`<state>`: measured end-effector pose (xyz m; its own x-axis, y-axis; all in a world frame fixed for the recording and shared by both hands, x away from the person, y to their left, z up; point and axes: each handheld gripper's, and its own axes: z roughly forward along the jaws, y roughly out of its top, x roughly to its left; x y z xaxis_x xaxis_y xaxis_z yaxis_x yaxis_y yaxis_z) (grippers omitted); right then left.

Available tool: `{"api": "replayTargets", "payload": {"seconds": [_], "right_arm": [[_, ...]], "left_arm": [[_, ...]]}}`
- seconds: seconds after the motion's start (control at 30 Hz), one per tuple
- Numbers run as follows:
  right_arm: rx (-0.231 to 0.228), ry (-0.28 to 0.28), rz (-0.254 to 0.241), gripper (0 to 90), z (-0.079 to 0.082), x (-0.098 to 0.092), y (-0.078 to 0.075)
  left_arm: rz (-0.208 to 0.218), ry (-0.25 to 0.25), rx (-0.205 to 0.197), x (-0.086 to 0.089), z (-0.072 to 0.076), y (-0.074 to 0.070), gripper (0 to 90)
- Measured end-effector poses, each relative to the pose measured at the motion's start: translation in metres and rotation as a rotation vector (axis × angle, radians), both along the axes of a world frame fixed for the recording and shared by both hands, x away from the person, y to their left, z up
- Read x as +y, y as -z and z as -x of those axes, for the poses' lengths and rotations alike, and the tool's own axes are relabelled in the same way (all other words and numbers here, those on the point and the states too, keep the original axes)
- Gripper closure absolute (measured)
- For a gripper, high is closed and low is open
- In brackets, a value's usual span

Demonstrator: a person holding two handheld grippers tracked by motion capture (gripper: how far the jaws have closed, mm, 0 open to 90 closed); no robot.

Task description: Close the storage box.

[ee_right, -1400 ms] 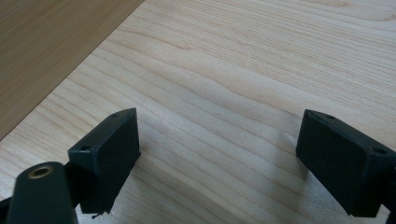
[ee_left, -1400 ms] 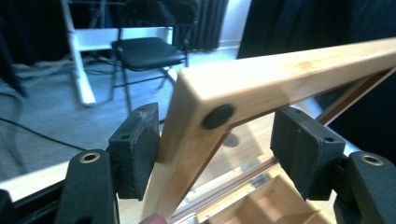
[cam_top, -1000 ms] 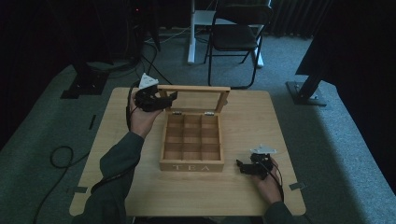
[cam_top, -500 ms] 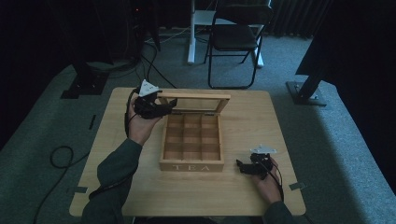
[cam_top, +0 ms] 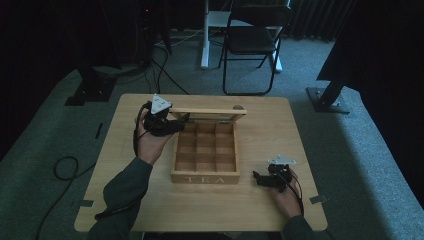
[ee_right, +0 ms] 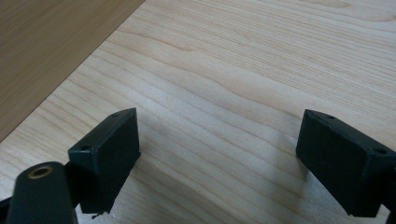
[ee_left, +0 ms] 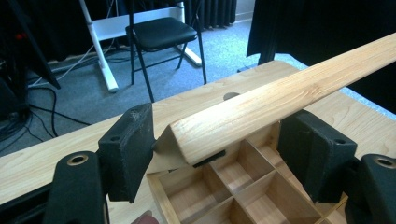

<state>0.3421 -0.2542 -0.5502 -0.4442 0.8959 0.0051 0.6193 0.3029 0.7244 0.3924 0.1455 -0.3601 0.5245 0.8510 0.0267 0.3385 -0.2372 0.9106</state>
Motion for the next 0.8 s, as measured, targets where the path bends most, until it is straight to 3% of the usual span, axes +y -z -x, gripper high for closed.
{"api": "replayTargets", "payload": {"seconds": [0.23, 0.57, 0.8], "right_arm": [[0.000, -0.001, 0.001, 13.1, 0.000, 0.000, 0.000], [0.000, 0.000, 0.000, 13.1, 0.000, 0.000, 0.000], [0.000, -0.001, 0.000, 13.1, 0.000, 0.000, 0.000]], "left_arm": [[-0.003, -0.012, -0.003, -0.001, 0.007, 0.005, 27.1], [-0.046, -0.056, -0.024, -0.007, 0.018, 0.008, 26.8], [-0.021, -0.038, 0.000, -0.004, 0.020, 0.012, 24.7]]}}
